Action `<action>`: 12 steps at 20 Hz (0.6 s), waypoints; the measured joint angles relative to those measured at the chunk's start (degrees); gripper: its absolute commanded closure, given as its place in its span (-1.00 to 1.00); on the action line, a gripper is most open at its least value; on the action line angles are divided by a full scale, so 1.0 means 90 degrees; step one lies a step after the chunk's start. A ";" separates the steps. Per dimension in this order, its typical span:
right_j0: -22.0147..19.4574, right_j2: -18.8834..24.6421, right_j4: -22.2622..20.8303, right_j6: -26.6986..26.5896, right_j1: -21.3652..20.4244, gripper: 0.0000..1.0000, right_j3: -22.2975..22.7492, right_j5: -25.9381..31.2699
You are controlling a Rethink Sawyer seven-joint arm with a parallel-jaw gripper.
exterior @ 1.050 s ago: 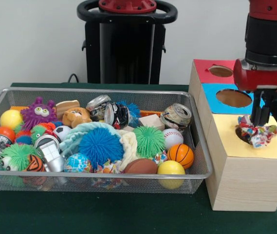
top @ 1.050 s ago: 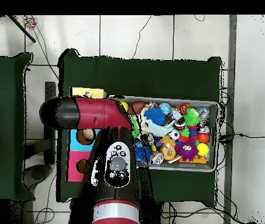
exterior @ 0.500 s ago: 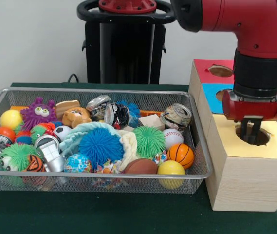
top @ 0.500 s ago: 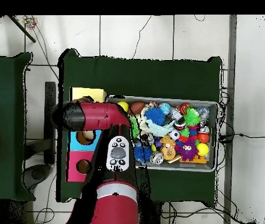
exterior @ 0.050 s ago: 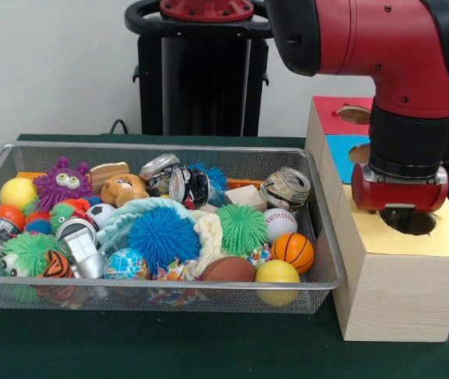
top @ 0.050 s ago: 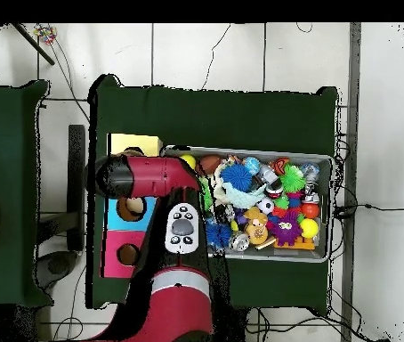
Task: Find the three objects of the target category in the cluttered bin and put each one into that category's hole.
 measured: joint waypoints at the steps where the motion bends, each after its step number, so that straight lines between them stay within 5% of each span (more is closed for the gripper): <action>1: -0.0019 0.0015 0.0001 0.0000 -0.0003 1.00 -0.0004 0.0020; 12: -0.0277 0.0299 0.0001 0.0000 -0.0048 1.00 -0.0037 0.0365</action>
